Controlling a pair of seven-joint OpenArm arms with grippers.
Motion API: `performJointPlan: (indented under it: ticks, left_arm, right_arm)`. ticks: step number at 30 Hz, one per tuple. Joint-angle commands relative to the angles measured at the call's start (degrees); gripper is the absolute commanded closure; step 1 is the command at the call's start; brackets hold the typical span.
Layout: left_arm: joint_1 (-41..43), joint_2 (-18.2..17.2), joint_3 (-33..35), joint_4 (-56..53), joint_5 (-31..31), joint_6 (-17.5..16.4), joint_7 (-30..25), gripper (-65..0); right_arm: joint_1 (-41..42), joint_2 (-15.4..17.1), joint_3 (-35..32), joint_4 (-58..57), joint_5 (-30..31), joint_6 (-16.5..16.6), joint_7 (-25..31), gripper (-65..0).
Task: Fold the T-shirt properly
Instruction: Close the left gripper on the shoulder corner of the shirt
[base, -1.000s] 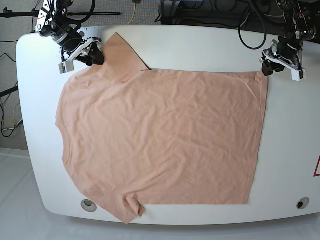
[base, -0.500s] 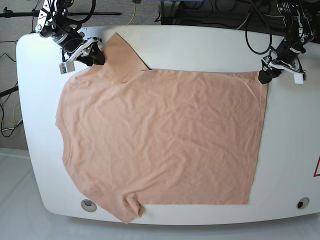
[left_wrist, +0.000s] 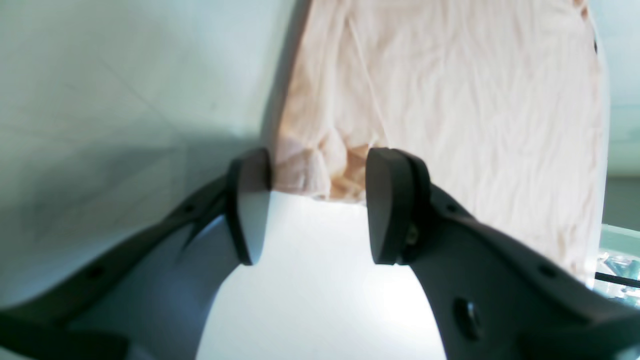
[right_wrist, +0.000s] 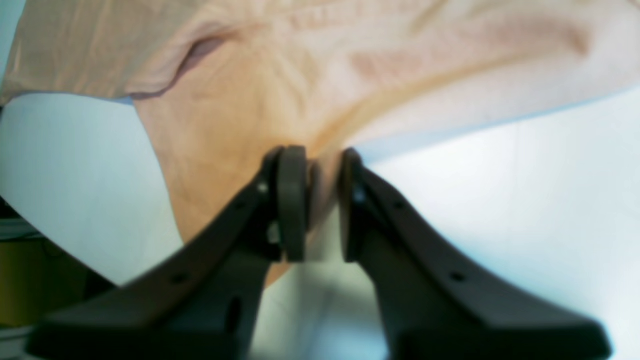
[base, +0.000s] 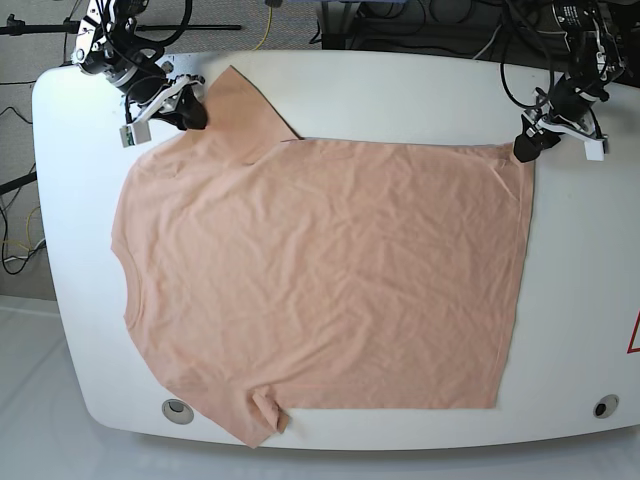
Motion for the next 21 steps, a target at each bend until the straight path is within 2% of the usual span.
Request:
performJointPlan:
  ticks: [1,2,6,10,12,14,18,21]
  left_arm:
    - [0.0,-0.5,0.2,0.7,0.6,0.6,-0.1,-27.7]
    - [-0.2,-0.6,0.3,1.2,0.7,0.9,-0.2,-27.1]
    - [-0.1,-0.6,1.2,1.5,1.1,1.4,-0.6,-22.9]
    - [-0.2,-0.7,1.9,1.6,1.3,1.5,-0.5,-13.8]
    - [-0.3,-0.7,2.3,1.7,1.5,1.5,-0.4,-12.0]
    - [-0.1,-0.8,2.2,1.8,1.4,1.7,-0.7,-12.1]
    - [-0.1,-0.8,3.0,2.1,1.8,1.8,-0.8,-20.9]
    - [-0.3,-0.8,3.1,2.0,2.0,1.9,-0.7,-22.4]
  right_arm:
    - [-0.3,0.4,-0.2,0.7,-1.4,-0.1,-1.3,-2.1]
    - [-0.5,0.4,-0.3,0.7,-1.3,-0.1,-1.3,0.0]
    - [-0.4,0.4,-0.3,0.7,-1.2,-0.1,-1.3,0.0]
    - [-0.4,0.4,-0.4,0.6,-1.2,-0.1,-1.2,0.0]
    - [-0.3,0.3,-0.5,0.6,-1.2,-0.1,-1.2,0.0]
    - [-0.3,0.3,-0.1,0.4,-1.0,-0.1,-1.0,0.0]
    - [-0.4,0.3,-0.1,0.5,-0.9,-0.1,-1.0,0.0]
    - [-0.4,0.3,-0.1,0.4,-1.0,-0.1,-1.1,0.0]
